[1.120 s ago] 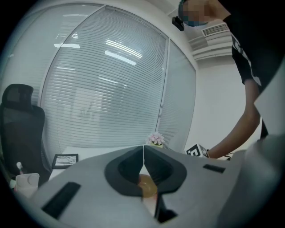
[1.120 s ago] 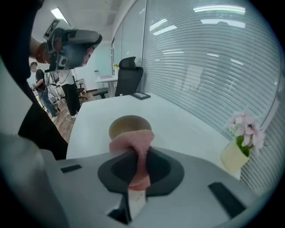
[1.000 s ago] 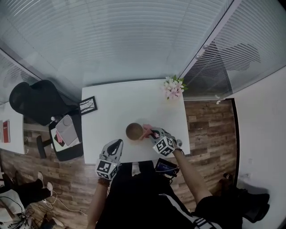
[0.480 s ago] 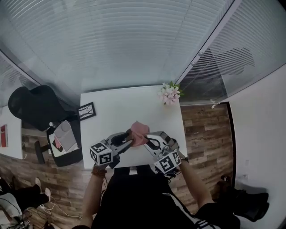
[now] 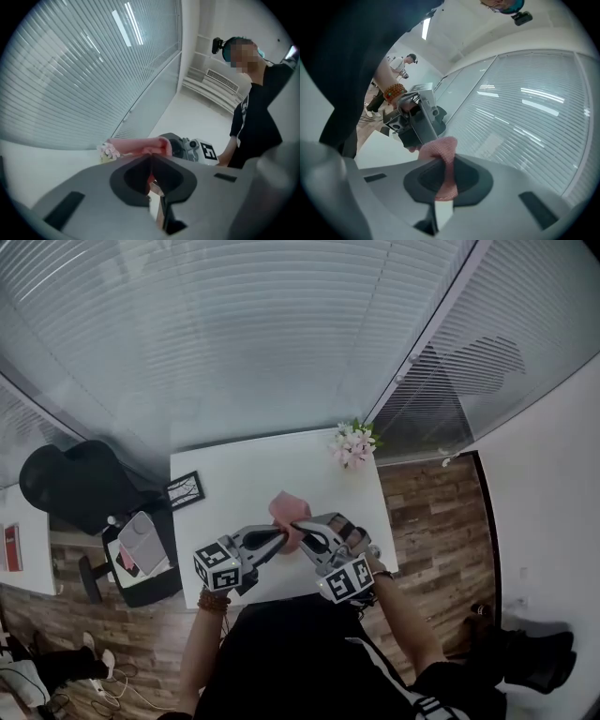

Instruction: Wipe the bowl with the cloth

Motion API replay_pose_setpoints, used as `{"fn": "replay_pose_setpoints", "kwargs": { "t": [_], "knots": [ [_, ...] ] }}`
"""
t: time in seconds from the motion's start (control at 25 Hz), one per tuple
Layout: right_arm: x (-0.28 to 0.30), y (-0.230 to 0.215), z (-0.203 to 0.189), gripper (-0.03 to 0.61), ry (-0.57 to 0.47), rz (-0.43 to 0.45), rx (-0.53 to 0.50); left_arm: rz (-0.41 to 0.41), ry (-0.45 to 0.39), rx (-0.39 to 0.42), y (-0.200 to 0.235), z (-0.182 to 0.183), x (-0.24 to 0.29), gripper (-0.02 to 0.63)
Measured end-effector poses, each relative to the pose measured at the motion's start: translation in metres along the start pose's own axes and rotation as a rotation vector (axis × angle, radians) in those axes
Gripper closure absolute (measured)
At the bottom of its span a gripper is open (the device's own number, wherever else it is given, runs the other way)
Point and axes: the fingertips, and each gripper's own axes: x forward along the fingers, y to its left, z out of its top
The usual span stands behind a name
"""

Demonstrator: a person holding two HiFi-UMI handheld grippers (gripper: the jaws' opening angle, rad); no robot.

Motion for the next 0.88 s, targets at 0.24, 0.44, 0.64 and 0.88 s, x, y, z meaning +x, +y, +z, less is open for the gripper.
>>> {"fn": "replay_pose_setpoints", "kwargs": {
  "t": [0.24, 0.44, 0.64, 0.88],
  "knots": [
    [0.001, -0.021, -0.001, 0.557, 0.021, -0.039, 0.003, 0.090, -0.103, 0.101, 0.012, 0.037, -0.022, 0.603],
    [0.009, -0.033, -0.010, 0.551, 0.081, -0.081, 0.005, 0.142, -0.184, 0.174, 0.017, 0.068, -0.043, 0.603],
    [0.007, -0.055, -0.018, 0.555, 0.129, -0.159, 0.078, 0.137, -0.222, 0.228, 0.008, 0.088, -0.060, 0.603],
    [0.011, -0.048, -0.016, 0.568, 0.171, 0.003, 0.351, 0.323, -0.123, 0.420, 0.026, 0.086, -0.073, 0.414]
  ]
}}
